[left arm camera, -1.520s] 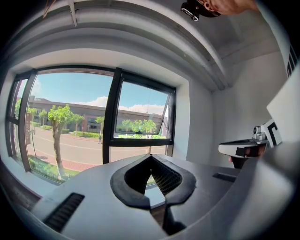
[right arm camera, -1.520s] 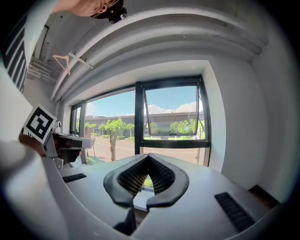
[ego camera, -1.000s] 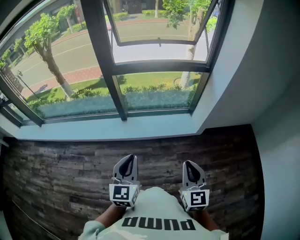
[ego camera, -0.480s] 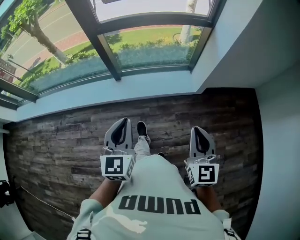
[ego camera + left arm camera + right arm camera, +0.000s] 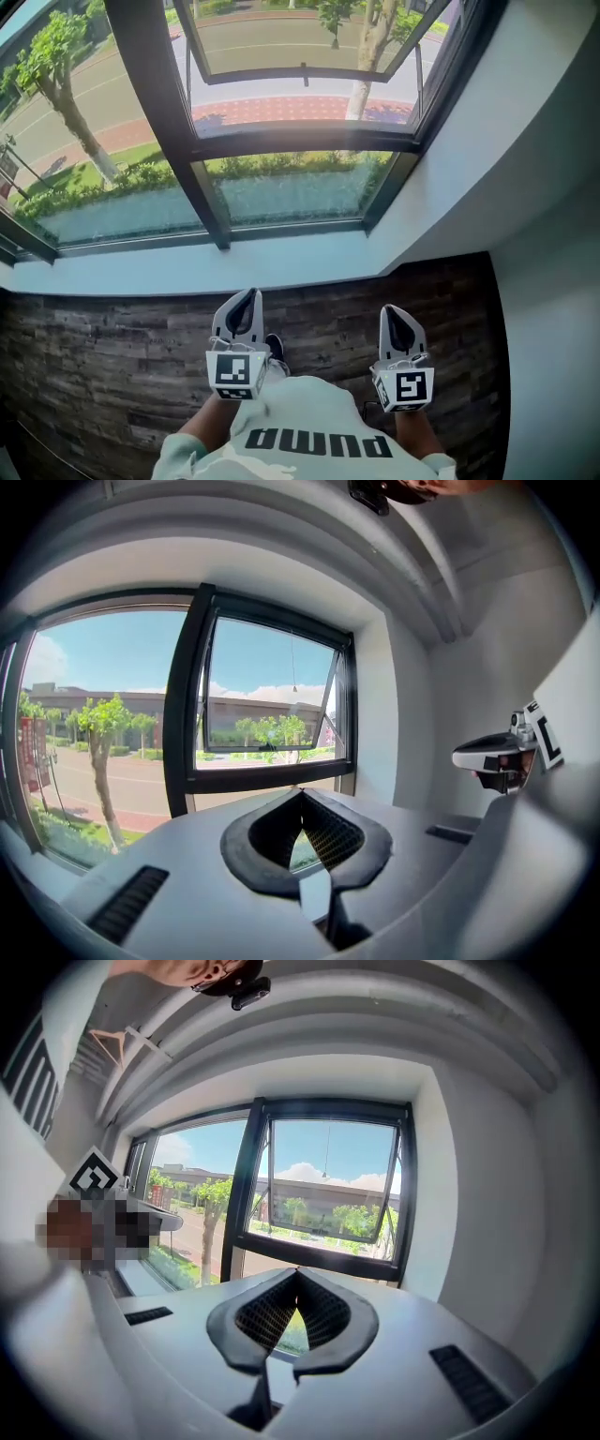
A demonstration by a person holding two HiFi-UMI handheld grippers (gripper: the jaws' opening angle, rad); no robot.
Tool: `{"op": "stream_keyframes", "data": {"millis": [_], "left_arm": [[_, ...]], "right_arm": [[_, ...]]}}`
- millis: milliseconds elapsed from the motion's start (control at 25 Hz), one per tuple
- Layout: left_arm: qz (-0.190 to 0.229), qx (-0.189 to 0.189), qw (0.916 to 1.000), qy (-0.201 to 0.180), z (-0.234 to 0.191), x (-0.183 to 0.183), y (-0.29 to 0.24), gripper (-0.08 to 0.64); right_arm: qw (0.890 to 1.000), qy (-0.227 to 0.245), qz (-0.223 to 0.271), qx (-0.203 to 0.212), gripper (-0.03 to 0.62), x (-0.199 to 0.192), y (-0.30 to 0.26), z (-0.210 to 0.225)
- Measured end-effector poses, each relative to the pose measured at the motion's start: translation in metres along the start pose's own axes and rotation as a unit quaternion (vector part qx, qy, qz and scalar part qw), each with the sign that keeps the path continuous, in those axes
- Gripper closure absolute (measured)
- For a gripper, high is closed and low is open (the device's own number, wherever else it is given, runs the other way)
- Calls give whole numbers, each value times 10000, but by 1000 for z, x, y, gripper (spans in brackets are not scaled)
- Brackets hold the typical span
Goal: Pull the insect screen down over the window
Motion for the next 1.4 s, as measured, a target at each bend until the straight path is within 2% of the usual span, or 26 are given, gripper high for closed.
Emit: {"op": "stream_keyframes", "data": {"millis": [240,360,400,480,600,720,800,880,1040,1120,1200,1240,1400], "left_arm": [[225,-396,9986,-266,-70,44,-83,545],[369,-623,9948,-718,-102,78,-120,538],[387,-665,9929,-904,-113,91,-134,516],[400,-706,9891,-1231,-130,112,-157,464],[436,-698,9813,-1738,-147,134,-187,432],[452,-549,9723,-2227,-164,160,-219,388],[528,-427,9647,-2546,-171,189,-242,374],[590,-292,9551,-2890,-176,224,-264,362],[546,30,9312,-3604,-188,284,-312,311],[478,228,9111,-4087,-191,307,-335,278],[336,458,8835,-4649,-192,329,-358,229],[265,528,8733,-4837,-193,341,-369,211],[265,733,8536,-5151,-192,400,-404,175]], "right_arm": [[9984,496,169,216,586,31,-105,5],[9940,1034,261,255,586,63,-160,19],[9918,1208,299,274,586,76,-179,25],[9860,1588,376,342,584,98,-211,39],[9739,2141,632,418,584,125,-251,62],[9626,2513,932,402,581,157,-293,88],[9528,2814,1087,336,540,183,-322,109],[9382,3188,1316,291,502,216,-351,134],[9093,3746,1811,74,476,276,-408,179],[8921,4065,1966,-142,472,304,-430,200],[8742,4379,2071,-332,468,332,-449,218],[8645,4538,2123,-399,466,345,-458,225],[8314,5066,2241,-444,441,390,-493,250]]}}
Point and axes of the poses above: the fingertips, and each gripper's own axes: y backward along the fingers, z to its right, x out of its top, the point moved 6 cm from there along y, backward along the fingers, and after that the axes turned 13 degrees about z, right-handed, at the moved point
